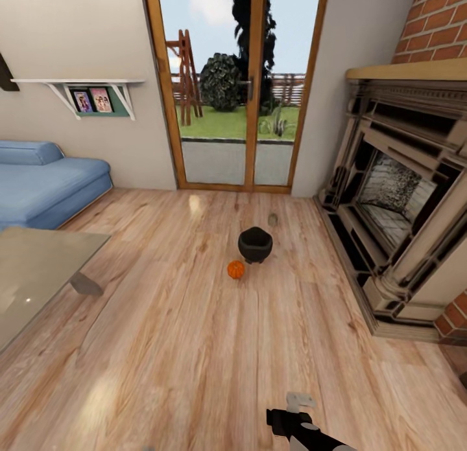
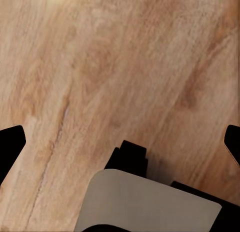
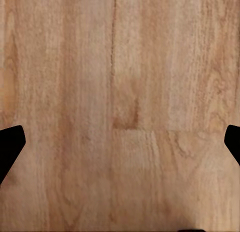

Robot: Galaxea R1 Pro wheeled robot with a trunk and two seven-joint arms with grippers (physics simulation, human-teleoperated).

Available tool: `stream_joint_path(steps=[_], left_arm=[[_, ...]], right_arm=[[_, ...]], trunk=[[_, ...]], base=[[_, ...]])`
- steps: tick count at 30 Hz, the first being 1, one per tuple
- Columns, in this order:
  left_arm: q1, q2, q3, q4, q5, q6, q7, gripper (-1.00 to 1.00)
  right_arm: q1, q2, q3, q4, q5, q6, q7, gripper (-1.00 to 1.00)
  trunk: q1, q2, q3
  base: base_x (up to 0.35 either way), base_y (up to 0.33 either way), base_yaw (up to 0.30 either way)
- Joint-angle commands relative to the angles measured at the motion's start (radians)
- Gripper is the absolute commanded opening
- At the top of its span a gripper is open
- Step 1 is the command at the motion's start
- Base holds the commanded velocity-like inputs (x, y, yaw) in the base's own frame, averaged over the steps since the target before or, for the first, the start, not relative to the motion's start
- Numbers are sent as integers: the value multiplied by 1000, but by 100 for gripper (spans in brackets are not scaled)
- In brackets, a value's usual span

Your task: Place each of the two pumpkins and all three candles from the living room inside a cabinet in the living room (use any cabinet), then make sure every cabinet is closed, and position the cauldron so it is next to a table in the living room.

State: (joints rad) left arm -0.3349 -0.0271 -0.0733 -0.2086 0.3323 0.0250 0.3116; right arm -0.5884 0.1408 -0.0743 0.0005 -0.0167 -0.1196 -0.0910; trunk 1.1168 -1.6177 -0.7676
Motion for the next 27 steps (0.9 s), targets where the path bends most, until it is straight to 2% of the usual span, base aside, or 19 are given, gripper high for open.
stream_joint_path(steps=[1, 12, 27], left_arm=[[0, 1, -8, -2, 8, 3, 6, 100], [1, 0, -8, -2, 8, 3, 6, 100], [2, 0, -8, -2, 8, 3, 6, 100]], right_arm=[[-1, 0, -7, 1, -2, -5, -1, 100], [-1, -1, -7, 1, -2, -5, -1, 100], [-1, -2, -7, 1, -3, -8, -1, 100]], trunk=[[0, 0, -1], [0, 0, -1], [0, 0, -1]], base=[[197, 22, 2], [228, 78, -90], [267, 37, -6]])
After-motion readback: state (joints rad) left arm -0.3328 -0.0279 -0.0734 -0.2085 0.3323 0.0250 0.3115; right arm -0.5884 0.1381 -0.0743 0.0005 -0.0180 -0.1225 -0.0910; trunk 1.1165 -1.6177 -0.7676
